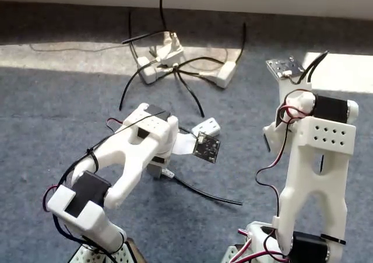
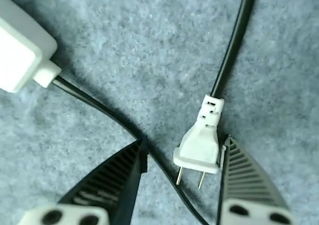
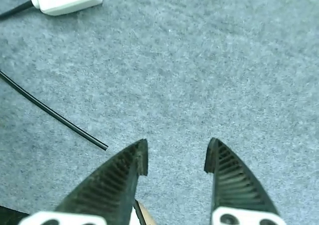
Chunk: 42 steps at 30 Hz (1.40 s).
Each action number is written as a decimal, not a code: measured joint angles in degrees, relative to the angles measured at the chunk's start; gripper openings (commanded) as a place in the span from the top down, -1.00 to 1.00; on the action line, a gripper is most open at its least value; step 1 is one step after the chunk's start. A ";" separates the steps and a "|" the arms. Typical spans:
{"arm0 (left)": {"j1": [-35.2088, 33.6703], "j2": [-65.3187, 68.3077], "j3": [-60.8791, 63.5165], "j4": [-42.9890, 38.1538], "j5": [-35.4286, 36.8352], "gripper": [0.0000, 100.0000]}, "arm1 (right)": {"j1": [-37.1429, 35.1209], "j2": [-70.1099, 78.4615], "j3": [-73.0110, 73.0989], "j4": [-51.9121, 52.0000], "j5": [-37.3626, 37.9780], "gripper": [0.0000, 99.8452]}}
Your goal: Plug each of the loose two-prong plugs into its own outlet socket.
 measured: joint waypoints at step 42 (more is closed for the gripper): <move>1.05 15.47 -17.23 15.38 -0.09 0.93 | -0.09 0.00 14.24 -11.52 0.00 0.61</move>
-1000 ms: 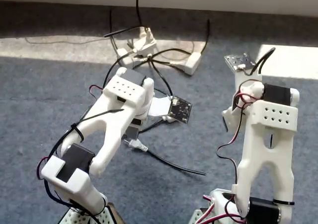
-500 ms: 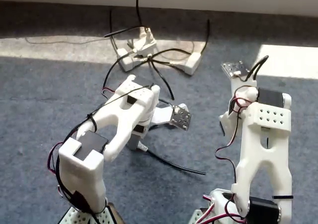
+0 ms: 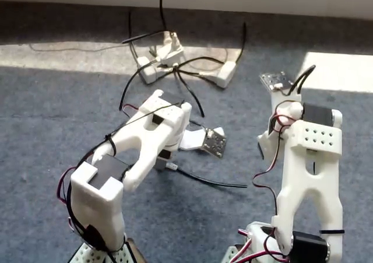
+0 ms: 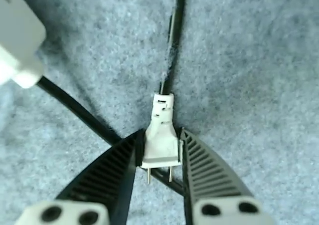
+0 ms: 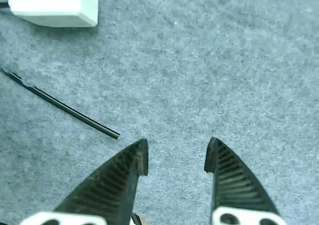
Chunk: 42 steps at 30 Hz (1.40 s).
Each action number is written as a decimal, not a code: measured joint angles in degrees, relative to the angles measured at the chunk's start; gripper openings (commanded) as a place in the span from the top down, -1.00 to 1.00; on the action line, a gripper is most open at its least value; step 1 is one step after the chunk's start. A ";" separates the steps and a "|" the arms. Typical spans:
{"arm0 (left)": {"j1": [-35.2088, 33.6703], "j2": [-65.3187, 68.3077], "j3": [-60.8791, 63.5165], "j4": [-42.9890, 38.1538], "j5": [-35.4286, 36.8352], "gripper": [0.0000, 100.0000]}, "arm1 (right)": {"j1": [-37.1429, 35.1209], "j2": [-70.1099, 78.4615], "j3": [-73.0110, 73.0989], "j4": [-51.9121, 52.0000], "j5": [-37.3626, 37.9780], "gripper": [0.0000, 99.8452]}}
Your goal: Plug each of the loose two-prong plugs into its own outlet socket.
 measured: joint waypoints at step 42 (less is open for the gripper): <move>-10.90 -9.41 -34.90 -3.87 67.96 0.99 | -1.76 0.00 8.79 -7.91 0.00 0.61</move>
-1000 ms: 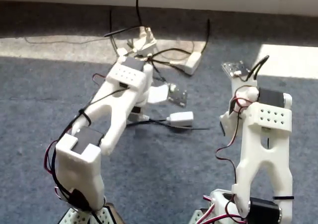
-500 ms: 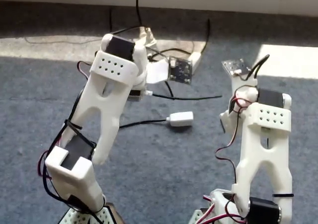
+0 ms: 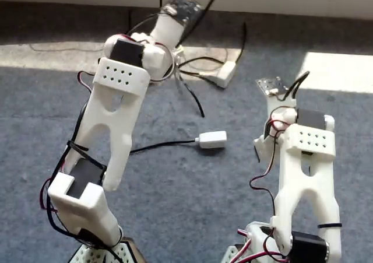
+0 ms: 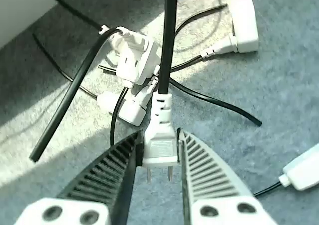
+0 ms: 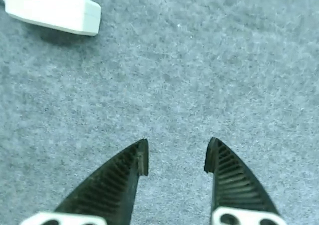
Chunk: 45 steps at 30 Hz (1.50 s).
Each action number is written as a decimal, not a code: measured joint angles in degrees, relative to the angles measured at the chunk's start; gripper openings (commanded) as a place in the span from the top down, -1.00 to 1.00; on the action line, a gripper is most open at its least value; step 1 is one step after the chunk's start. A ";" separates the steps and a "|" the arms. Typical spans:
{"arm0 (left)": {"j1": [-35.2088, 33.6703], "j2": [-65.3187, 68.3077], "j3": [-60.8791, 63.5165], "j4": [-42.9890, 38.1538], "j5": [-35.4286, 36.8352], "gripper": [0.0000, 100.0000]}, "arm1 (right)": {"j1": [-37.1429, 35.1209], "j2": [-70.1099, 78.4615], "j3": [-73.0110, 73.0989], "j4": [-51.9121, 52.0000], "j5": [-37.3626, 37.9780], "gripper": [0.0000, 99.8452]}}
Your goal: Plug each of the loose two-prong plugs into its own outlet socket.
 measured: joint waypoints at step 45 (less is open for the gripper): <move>-12.40 0.00 30.15 -18.29 70.51 0.99 | -20.75 40.00 -34.81 -12.66 -6.86 0.61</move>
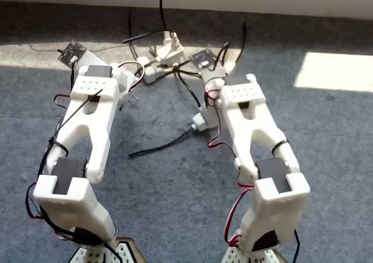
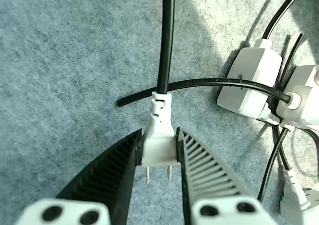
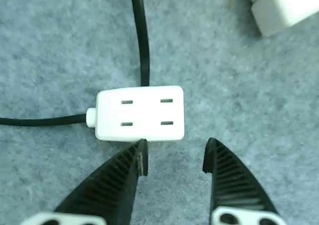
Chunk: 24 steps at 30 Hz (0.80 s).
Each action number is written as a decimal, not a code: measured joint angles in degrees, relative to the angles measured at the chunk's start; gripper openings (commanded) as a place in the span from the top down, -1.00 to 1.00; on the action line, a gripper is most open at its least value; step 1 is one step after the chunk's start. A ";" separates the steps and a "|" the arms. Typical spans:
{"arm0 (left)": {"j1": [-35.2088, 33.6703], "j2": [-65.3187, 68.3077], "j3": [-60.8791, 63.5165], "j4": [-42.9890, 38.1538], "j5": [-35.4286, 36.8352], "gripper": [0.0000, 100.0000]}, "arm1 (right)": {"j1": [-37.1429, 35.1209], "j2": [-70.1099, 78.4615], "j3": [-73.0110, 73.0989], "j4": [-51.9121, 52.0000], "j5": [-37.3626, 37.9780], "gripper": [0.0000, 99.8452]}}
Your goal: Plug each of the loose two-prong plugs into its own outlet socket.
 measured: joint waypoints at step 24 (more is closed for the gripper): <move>22.33 -15.12 -3.60 -2.99 6.42 0.99 | 14.42 0.09 -25.14 31.21 -11.60 0.67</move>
